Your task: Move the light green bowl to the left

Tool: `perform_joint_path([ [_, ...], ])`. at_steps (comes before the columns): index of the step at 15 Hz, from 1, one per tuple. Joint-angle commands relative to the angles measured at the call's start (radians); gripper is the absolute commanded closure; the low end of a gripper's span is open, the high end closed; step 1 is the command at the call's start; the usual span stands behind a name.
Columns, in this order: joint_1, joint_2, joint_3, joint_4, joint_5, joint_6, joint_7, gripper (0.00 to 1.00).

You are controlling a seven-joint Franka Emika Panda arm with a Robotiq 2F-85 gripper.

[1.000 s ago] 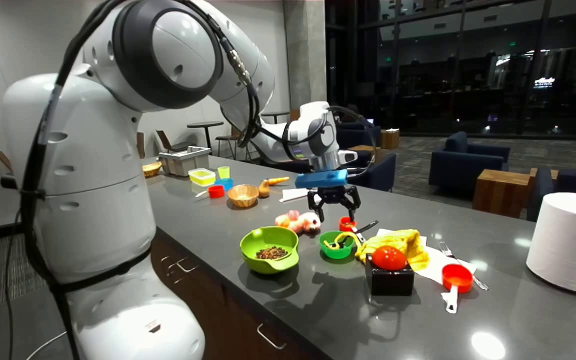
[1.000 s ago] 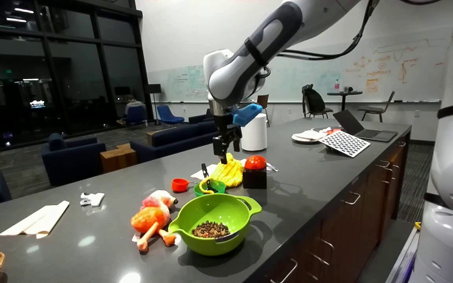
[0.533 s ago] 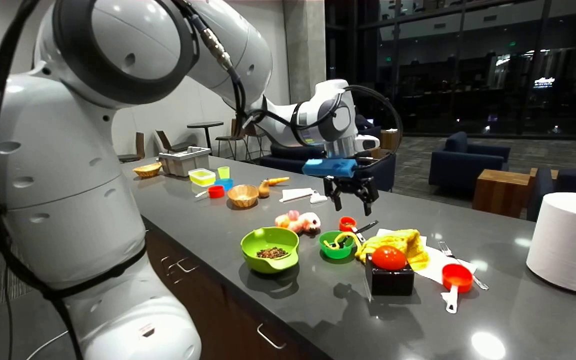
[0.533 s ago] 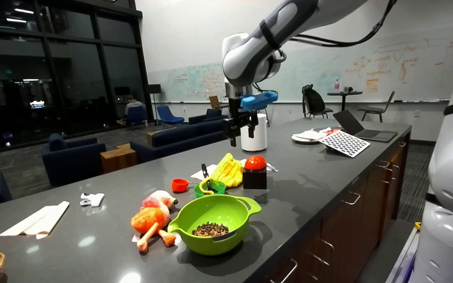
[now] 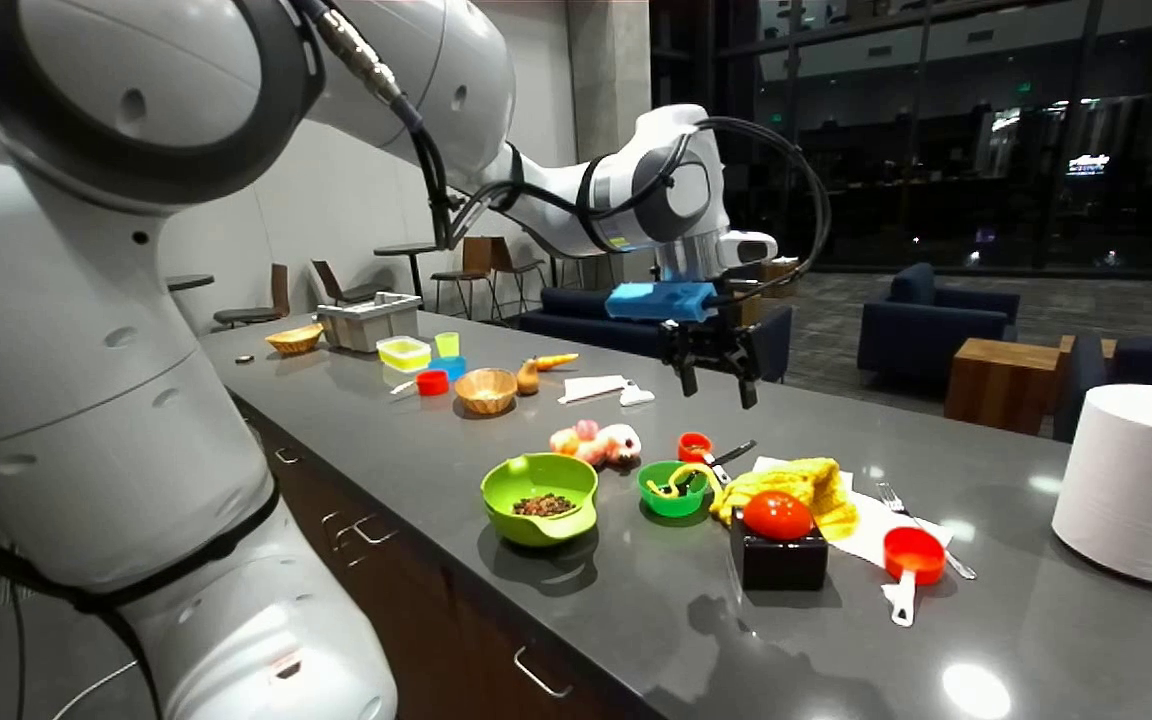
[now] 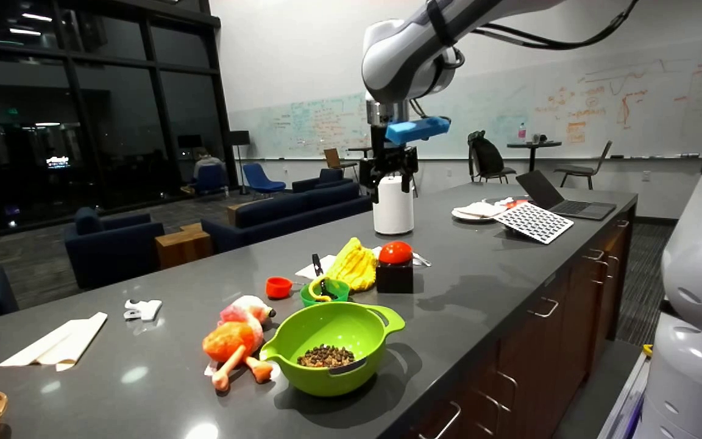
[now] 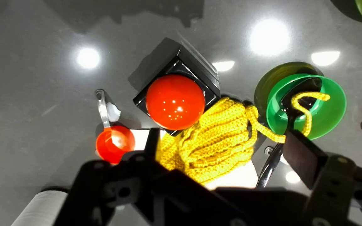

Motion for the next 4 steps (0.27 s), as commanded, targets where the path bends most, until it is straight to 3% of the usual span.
perform_joint_path([
  [1,-0.004,-0.052,-0.006,-0.017,0.055,-0.04,-0.009,0.0],
  [3,0.001,-0.05,-0.018,-0.012,0.129,-0.081,-0.034,0.0],
  [4,-0.006,-0.024,-0.001,0.001,0.08,-0.047,-0.008,0.0],
])
